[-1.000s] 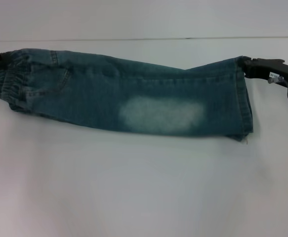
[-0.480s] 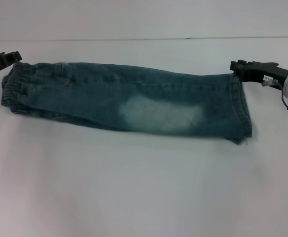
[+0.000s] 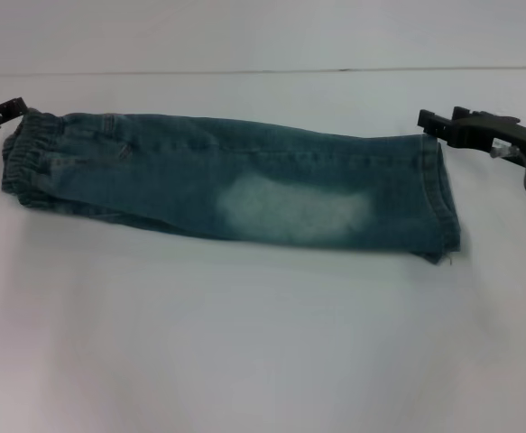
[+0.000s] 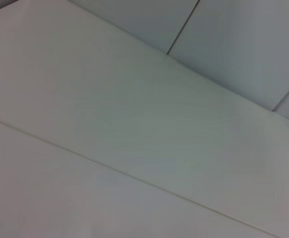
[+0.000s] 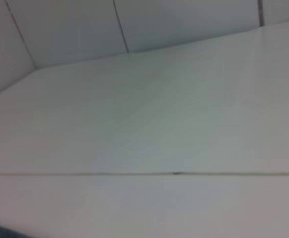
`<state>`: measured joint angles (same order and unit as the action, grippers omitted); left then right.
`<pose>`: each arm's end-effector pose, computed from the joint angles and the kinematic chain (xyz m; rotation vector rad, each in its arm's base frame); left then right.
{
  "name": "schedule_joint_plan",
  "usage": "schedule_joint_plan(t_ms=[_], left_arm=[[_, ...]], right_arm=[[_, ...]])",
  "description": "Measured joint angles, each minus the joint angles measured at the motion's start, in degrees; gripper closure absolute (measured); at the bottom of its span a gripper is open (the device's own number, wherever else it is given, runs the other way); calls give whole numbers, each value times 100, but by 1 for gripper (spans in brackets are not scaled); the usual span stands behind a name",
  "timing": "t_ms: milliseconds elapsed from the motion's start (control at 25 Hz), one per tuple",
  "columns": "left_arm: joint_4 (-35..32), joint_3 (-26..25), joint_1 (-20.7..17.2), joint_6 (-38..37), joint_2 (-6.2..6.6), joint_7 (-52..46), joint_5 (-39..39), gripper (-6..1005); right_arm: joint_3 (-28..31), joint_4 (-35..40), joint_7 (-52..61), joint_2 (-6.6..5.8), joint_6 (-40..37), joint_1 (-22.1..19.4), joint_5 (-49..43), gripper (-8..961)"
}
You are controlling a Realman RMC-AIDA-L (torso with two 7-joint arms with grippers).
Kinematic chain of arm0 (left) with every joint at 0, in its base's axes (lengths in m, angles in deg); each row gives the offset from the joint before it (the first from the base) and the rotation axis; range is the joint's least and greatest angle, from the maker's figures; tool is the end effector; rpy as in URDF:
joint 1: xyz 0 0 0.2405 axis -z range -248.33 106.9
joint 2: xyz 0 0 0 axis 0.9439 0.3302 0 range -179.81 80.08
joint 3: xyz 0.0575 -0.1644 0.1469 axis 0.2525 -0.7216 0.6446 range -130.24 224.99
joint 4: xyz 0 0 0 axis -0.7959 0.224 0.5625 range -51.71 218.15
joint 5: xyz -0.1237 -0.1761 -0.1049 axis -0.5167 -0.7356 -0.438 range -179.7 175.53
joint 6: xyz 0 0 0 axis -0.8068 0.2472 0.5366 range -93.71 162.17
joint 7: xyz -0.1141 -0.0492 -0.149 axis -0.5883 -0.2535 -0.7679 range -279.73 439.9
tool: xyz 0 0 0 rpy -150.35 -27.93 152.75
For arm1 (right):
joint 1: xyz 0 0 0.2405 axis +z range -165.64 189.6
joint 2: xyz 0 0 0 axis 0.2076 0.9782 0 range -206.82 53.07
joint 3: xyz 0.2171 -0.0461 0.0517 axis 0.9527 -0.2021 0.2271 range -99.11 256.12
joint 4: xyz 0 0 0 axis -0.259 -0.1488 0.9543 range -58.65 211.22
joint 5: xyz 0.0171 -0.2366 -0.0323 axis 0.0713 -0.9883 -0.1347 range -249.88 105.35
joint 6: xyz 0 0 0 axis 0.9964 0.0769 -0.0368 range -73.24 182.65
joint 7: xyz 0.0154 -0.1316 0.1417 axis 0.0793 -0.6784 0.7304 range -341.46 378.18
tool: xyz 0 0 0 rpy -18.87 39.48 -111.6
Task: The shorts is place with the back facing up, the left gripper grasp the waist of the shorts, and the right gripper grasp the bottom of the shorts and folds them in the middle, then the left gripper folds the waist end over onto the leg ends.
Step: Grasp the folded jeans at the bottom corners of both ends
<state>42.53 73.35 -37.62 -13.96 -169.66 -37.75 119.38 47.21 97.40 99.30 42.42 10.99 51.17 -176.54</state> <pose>-0.3464 0.4539 0.0599 -1.6631 -1.3956 -0.6268 0.3052 0.4631 -0.0301 -1.9877 1.0595 0.5358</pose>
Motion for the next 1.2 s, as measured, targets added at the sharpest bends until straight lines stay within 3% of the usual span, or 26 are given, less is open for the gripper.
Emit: schedule_joint_plan(t_ms=[240, 360, 560, 760, 880, 1040, 1200], left_arm=[[-489, 12, -247, -671, 14, 17, -30, 216], [-697, 5, -371, -1069, 48, 65, -33, 131], [-924, -14, -512, -1554, 102, 154, -31, 65], [-1012, -14, -578, -1622, 102, 163, -1, 66], [-1013, -12, -579, -1624, 102, 164, 7, 66], [-1015, 11, -571, -1655, 103, 165, 12, 67], [-1018, 25, -544, -1798, 158, 175, 39, 67]], right_arm=[[-3, 332, 225, -70, -851, -277, 191, 275], [-31, 653, 580, -165, -1727, -461, 184, 57], [0, 1151, 947, -387, -3387, -753, 200, 43], [-30, 1639, 819, -601, -5516, -973, 175, 29], [-96, 1677, 576, -624, -5997, -1026, 101, 30], [-146, 1686, 80, -554, -6467, -1139, -254, 30], [-149, 1784, -201, -294, -6061, -1257, -804, 31]])
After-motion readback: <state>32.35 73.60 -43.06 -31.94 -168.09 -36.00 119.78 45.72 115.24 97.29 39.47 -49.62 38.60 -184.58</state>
